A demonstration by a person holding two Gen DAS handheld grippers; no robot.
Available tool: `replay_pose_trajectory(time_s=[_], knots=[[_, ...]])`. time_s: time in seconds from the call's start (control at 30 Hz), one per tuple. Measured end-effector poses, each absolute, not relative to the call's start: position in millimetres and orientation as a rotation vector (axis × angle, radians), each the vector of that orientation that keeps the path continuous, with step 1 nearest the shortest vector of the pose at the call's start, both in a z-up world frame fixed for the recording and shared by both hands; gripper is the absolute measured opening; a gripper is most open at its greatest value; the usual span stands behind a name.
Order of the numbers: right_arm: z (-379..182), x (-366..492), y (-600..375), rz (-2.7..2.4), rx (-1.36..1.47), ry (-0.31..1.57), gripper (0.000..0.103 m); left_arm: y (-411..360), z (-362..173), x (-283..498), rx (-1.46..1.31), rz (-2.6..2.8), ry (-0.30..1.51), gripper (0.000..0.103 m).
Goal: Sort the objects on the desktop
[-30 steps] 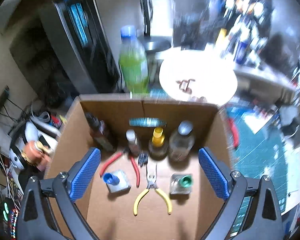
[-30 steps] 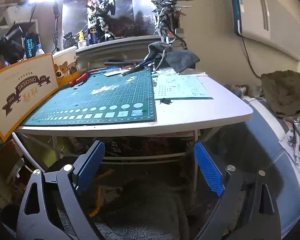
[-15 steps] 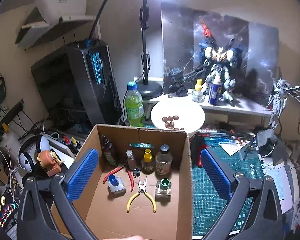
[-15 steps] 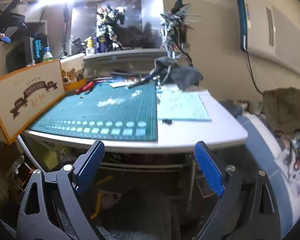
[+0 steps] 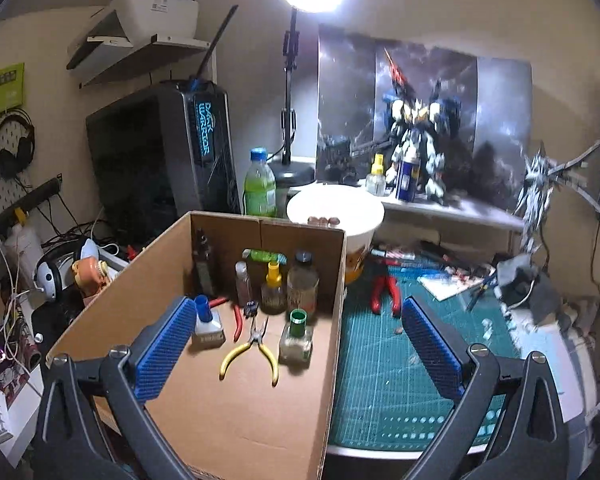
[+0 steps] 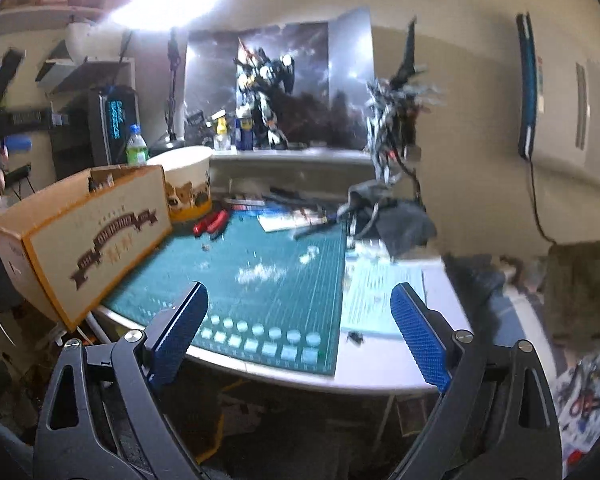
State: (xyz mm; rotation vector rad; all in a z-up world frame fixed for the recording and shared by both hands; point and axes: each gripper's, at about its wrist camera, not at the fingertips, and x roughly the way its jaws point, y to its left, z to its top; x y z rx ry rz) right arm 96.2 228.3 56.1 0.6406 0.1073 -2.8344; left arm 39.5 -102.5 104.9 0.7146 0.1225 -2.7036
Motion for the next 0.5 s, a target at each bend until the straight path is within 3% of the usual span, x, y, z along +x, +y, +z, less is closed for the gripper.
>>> replay_pose_trajectory(time_s=[0.23, 0.5], knots=[[92, 83, 233, -2.846, 0.634, 0.076, 0.097, -105, 88, 36, 0.735, -2.646, 0.155, 0.103], [85, 71, 247, -2.864, 0.665, -0.025, 0.097, -100, 79, 37, 0.723, -2.617, 0.097, 0.103]])
